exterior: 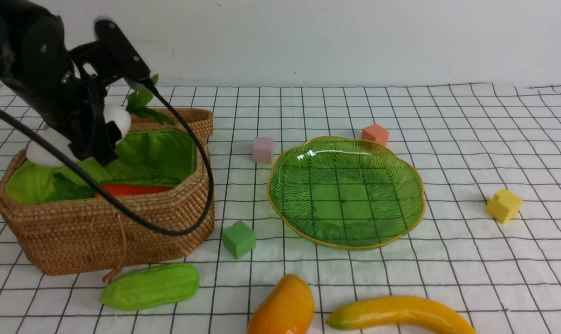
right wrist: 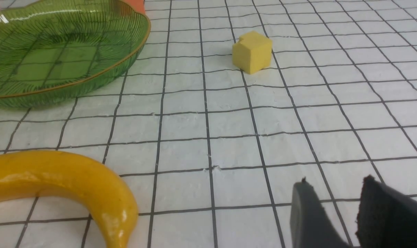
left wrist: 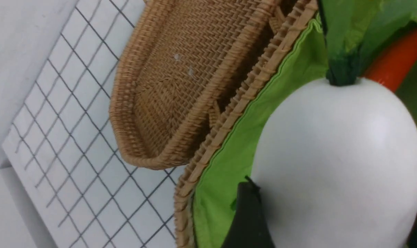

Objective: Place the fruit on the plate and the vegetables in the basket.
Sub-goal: Take a daikon with your left arm and place it on the basket on the left, then take a chayote with your left arm and place it on the basket on the left.

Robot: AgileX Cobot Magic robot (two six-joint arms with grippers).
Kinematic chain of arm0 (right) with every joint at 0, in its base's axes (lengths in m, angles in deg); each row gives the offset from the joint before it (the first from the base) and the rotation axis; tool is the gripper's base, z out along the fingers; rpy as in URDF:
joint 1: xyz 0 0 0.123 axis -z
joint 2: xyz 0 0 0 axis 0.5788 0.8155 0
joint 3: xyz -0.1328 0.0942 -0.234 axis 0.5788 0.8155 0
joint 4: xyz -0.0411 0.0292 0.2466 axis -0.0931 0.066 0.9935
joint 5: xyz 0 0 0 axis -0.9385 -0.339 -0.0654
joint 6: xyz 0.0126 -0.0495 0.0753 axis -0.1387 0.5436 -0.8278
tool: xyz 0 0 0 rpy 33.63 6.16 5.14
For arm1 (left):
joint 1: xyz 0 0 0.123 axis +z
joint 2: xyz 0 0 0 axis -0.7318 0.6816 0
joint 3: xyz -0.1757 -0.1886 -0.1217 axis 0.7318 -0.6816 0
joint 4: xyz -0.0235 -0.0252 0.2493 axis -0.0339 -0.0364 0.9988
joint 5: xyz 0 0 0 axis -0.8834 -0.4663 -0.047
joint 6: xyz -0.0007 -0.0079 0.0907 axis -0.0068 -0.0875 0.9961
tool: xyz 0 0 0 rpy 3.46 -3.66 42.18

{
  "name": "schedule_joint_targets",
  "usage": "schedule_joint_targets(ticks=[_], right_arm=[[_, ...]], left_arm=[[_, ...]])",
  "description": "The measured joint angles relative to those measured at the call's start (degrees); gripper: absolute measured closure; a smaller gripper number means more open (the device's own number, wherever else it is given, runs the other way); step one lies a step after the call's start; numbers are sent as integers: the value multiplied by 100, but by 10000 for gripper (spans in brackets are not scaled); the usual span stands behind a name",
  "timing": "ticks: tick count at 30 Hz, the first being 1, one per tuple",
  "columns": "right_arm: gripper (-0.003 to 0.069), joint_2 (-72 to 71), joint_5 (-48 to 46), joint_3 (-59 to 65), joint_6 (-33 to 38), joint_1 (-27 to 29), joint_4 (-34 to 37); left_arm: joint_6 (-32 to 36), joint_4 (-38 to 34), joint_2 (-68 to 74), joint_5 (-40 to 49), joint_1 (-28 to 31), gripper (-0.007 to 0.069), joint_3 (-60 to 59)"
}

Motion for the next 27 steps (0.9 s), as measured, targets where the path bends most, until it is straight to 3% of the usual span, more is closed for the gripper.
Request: schedule_joint_targets(ticks=[2,4,7,11,14,17,21,27], right_arm=[[416,0,0,0,0,0,0],[414,0,0,0,0,0,0],[414,0,0,0,0,0,0],[414,0,0,0,0,0,0],[414,0,0,0,0,0,0],[414,0,0,0,0,0,0],[414,0,0,0,0,0,0],[414,0,0,0,0,0,0]], left_arm=[[-127,-14,92,55,0,104,-7],[-379,-130,108,269,0,-1,-14],[-453,-226,-17,551,0,-36,-14],[-257,-880,-558,1142,0,-39,-167],[715,-2047,-1270,1159,-6,-15,-810],[1459,-2633,-1711,880,-167,5,-1581],[1770,-2566,-1775,456,-559,15,-2300],[1718,-1865,-1347,-418,-1048,22,-2898]])
